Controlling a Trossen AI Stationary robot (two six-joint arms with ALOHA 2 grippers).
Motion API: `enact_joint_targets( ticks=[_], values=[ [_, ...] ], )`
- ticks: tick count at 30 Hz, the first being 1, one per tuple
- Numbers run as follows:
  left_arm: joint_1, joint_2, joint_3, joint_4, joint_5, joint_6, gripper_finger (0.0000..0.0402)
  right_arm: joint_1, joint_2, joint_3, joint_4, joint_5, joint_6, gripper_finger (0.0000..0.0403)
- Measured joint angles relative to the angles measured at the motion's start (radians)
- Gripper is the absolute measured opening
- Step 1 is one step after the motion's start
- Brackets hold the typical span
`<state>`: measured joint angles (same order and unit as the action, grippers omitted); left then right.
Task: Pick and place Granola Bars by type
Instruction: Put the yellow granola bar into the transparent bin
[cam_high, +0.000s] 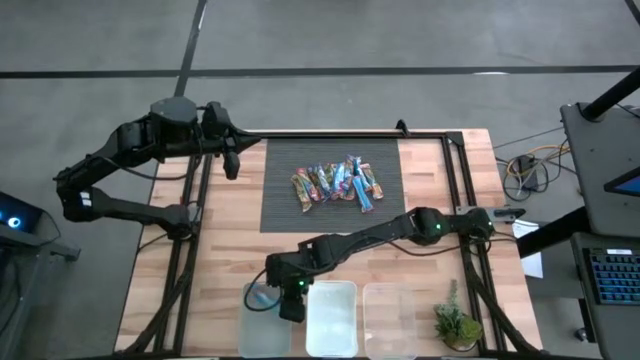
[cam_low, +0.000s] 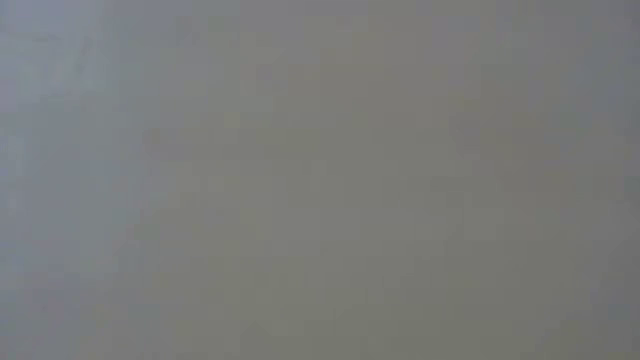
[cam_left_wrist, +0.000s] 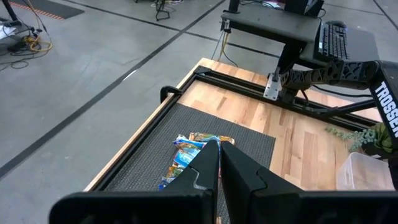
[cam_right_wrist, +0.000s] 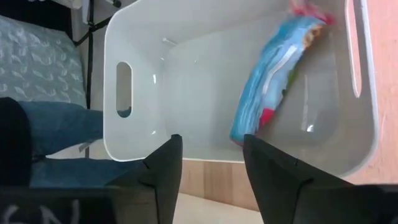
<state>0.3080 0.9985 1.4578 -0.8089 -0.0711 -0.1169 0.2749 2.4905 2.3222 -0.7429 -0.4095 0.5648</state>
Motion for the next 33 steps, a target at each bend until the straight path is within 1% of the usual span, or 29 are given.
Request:
enact_joint_targets(
  ticks=[7,11,13,18,24,27,33],
  values=[
    [0.000,0.000,0.000,0.000,0.000,0.000,0.0000,-0.004,-0.015,0.010,-0.020,-0.007,-0.016,0.0157],
    [0.000,0.000,0.000,0.000,0.000,0.000,0.0000,-0.023,-0.058,0.011,-0.120,-0.003,-0.059,0.0148],
    [0.000,0.000,0.000,0.000,0.000,0.000,0.0000,-0.036,-0.087,0.011,-0.181,0.035,-0.092,0.0143],
    [0.000,0.000,0.000,0.000,0.001,0.000,0.0000,-0.065,-0.165,0.011,-0.312,0.227,-0.166,0.0135],
    [0.000,0.000,-0.003,0.000,0.003,-0.003,0.0000,-0.141,-0.238,0.009,-0.382,0.262,-0.176,0.0141],
    [0.000,0.000,-0.005,-0.001,0.005,-0.004,0.0000,-0.182,-0.264,-0.002,-0.408,0.315,-0.202,0.0151],
    [0.000,0.000,-0.006,-0.001,0.008,-0.005,0.0000,-0.289,-0.299,-0.098,-0.418,0.338,-0.207,0.0173]
  ],
)
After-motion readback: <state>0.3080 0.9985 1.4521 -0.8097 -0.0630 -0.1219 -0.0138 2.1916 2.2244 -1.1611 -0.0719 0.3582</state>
